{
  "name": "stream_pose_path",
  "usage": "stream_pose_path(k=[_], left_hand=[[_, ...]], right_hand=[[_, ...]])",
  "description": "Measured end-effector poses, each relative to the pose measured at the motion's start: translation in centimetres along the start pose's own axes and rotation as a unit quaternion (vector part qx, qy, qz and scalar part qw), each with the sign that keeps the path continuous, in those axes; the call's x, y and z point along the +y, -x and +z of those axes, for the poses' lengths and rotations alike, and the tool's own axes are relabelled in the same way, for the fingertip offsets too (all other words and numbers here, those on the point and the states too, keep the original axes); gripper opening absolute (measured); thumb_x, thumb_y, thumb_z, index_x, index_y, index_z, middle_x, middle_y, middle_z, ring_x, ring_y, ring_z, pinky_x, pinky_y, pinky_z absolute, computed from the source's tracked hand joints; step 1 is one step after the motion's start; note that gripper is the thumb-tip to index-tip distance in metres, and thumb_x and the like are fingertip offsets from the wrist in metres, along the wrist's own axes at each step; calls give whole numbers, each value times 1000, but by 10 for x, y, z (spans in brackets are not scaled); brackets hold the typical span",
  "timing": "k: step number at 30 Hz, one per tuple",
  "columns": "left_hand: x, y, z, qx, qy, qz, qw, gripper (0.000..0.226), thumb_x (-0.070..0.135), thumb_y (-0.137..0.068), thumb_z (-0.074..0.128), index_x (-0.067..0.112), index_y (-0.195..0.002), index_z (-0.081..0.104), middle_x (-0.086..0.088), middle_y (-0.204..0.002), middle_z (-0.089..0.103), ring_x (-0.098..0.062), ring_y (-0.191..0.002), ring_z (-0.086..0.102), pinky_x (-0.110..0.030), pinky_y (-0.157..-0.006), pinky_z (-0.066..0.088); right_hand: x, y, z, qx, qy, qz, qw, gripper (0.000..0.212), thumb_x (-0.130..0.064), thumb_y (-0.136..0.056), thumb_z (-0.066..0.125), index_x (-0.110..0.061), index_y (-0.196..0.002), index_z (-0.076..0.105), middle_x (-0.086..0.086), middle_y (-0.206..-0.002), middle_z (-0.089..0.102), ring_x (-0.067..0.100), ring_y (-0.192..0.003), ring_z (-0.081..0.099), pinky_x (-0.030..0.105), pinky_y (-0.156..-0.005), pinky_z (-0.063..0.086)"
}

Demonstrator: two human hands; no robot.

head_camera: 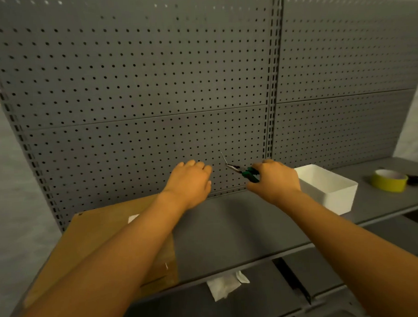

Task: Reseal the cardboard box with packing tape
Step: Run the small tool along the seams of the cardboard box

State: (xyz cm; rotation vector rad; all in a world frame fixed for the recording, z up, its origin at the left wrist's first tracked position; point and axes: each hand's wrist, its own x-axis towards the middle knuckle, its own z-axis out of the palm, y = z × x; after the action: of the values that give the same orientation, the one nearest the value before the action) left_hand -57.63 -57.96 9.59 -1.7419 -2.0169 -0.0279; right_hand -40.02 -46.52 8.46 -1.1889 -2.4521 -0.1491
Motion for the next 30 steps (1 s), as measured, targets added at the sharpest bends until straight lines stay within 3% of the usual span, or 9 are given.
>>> stream_pose_path(k=[5, 15, 24, 30], left_hand=[[56, -40, 4, -3, 5, -10, 1000, 36, 33, -100, 36, 14, -128, 48, -5, -125, 54, -23, -115, 48, -37, -96, 38], [172, -109, 12, -21, 36, -27, 999, 35, 33, -100, 36, 14, -126, 48, -7, -125, 54, -25, -116, 47, -37, -97, 37], [216, -135, 25, -47, 55, -27, 997, 34, 33, -98, 39, 15, -125, 49, -7, -122, 54, -25, -115, 47, -37, -94, 38], [219, -145, 32, -53, 65, -22, 996, 38, 34, -98, 39, 16, -131, 46, -6, -122, 54, -24, -115, 47, -36, -94, 38]], right_hand=[[79, 0, -7, -2, -6, 16, 1000, 38, -48, -83, 58, -27, -116, 62, 2, -106, 59, 22, -91, 58, 31, -69, 50], [217, 0, 2, -29, 17, 28, 999, 40, -45, -82, 59, -28, -119, 61, 1, -107, 60, 22, -89, 58, 27, -65, 42], [268, -4, 9, -63, 1, 52, 997, 35, -42, -80, 61, -28, -112, 64, -1, -100, 66, 20, -81, 57, 25, -62, 41], [274, -9, 15, -89, -3, 61, 994, 33, -46, -79, 62, -25, -105, 63, -1, -92, 60, 20, -80, 56, 26, -64, 43]])
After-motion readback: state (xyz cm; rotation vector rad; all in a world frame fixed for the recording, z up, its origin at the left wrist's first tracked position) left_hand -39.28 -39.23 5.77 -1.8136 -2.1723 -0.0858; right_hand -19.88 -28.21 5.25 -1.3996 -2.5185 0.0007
